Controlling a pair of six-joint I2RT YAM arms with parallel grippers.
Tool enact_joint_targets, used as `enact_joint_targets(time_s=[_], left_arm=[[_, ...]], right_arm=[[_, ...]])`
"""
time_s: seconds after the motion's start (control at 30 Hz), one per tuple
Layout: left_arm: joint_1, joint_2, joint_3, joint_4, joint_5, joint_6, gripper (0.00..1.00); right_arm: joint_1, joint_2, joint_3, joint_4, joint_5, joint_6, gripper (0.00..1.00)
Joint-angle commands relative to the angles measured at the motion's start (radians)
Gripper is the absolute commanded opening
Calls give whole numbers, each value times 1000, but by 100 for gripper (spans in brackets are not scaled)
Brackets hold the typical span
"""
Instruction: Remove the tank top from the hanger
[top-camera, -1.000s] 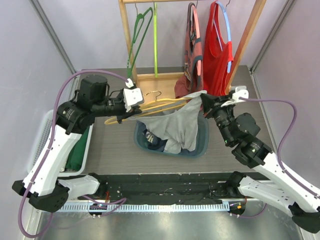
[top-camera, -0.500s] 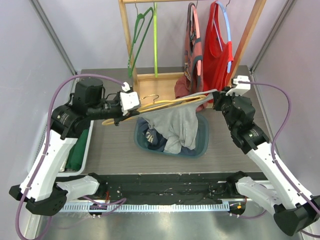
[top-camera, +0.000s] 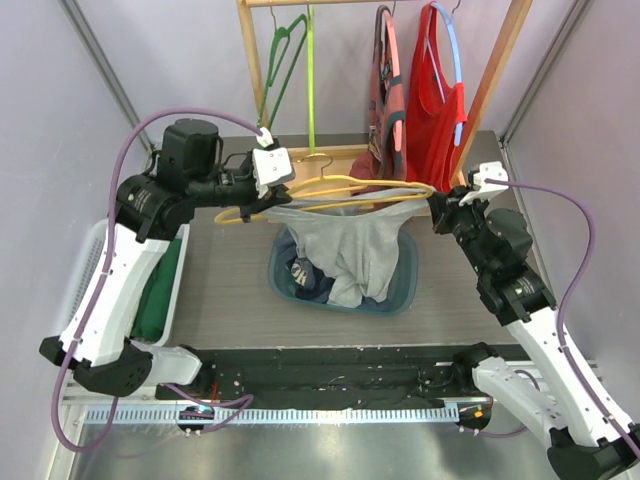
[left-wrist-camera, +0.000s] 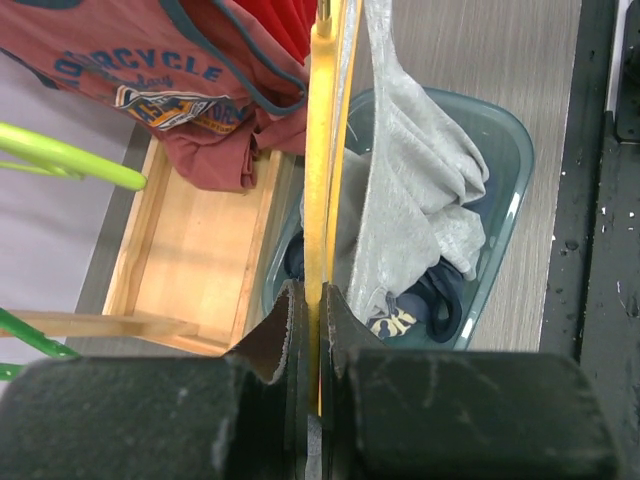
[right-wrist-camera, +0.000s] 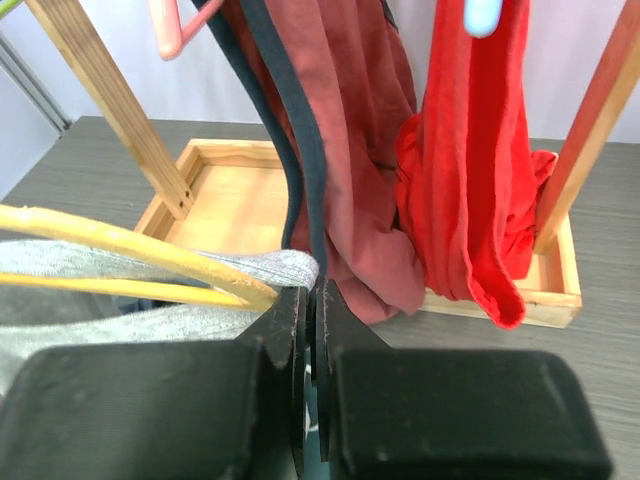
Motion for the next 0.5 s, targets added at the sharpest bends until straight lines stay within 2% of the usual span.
enact_joint_targets(time_s=[0.0,0.2,0.3,0.33,0.37,0.4,0.47], left_arm=[[-18,33,77,53,31,-15,0],[-48,84,126,76,8,-15,0],[-70,152,223,69,-1,-15,0],[-83,170,252,63,-7,-17,0],[-90,188,314,55,-10,-17,0],[-97,225,342,32,-16,-15,0],[-117,257,417,3,-28,-7,0]], right_arm=[[10,-48,-52,-22,-66,-25,1],[11,-108,-87,-73,-40,-28,1],[11,-123,-55,-85,-39,-42,18],[10,-125,-41,-91,-39,-51,36],[10,-126,-26,-107,-40,-54,45],[10,-128,8,-119,-42,-57,72],[10,-126,40,-171,-63,-64,100]])
